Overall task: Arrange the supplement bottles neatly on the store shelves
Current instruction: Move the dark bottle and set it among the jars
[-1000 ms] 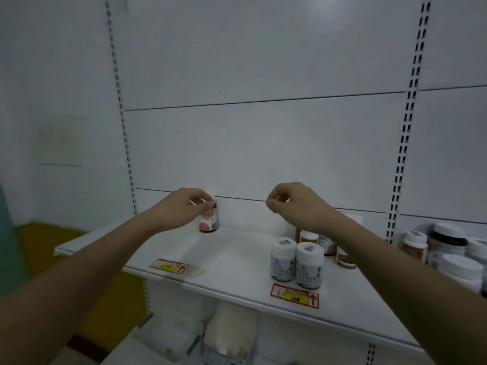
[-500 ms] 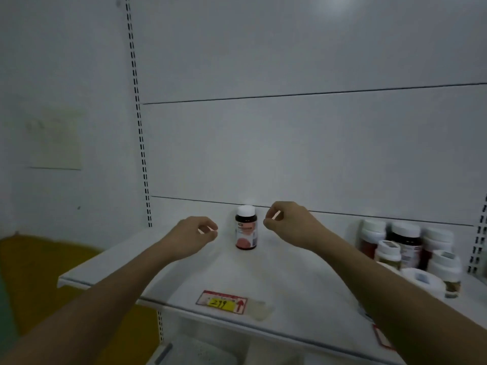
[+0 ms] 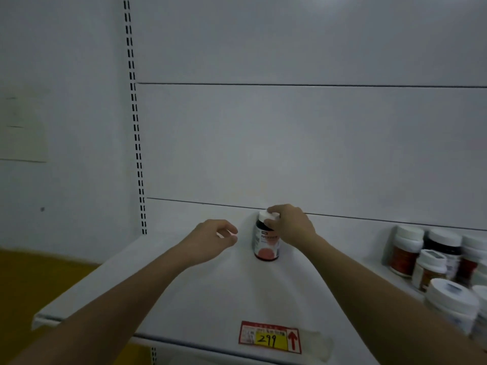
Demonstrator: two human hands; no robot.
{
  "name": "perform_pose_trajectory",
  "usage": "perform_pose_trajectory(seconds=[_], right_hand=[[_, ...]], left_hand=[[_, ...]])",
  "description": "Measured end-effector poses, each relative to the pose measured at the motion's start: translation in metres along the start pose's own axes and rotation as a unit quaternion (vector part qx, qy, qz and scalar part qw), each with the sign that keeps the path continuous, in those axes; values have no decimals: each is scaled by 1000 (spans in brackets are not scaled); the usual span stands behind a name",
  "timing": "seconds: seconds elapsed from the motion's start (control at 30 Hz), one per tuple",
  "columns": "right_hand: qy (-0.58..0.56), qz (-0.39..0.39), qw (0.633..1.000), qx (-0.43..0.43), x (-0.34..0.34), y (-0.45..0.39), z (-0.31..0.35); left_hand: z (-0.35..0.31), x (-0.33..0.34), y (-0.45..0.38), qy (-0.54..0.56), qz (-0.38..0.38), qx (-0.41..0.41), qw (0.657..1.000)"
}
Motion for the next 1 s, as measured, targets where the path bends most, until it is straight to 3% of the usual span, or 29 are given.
perform_pose_trajectory(seconds=[0.2,0.37,0.53,0.73,0.9,1.0], right_hand=[[-44,-9,999,1,-4,3,4],[-59,-21,996,-61,-35,35,25],[-78,-36,992,-87,-64,82,34],[-95,-73,989,-89,-67,117,32],[-151,-9,987,-55,-23,140,-8],[-73,37,997,-8,15,155,-47]], left_hand=[[0,5,6,46,4,5,999],[-9,9,17,112,-18,3,994],[-17,32,43,212,24,-6,977],[-30,49,64,236,58,12,970],[-7,55,76,205,62,-2,977],[2,58,81,221,58,-1,974]])
Point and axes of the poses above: each hand's wrist, its own y-axis away from the middle knuckle, its own x-axis out of the palm, z = x × y, the point moved 10 cm from there along -y, towards the middle knuckle, and after that the axes turned 15 degrees about y, right-handed, at the moved point
